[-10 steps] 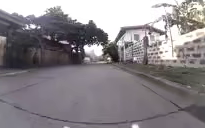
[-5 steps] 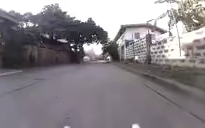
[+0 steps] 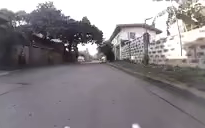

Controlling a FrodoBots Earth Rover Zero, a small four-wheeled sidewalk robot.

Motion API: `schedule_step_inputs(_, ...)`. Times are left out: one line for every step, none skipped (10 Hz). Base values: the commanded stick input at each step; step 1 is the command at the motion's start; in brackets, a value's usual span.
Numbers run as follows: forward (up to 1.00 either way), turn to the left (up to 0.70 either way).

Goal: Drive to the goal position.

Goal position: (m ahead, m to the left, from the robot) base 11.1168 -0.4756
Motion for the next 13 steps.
schedule_step_inputs(1.0,0.0)
schedule_step_inputs(1.0,0.0)
schedule_step_inputs(1.0,0.0)
schedule_step_inputs(1.0,0.0)
schedule_step_inputs(1.0,0.0)
schedule_step_inputs(1.0,0.0)
schedule_step_inputs(1.0,0.0)
schedule_step_inputs(1.0,0.0)
schedule_step_inputs(1.0,0.0)
schedule_step_inputs(1.0,0.0)
schedule_step_inputs(1.0,0.0)
schedule_step_inputs(1.0,0.0)
schedule_step_inputs(1.0,0.0)
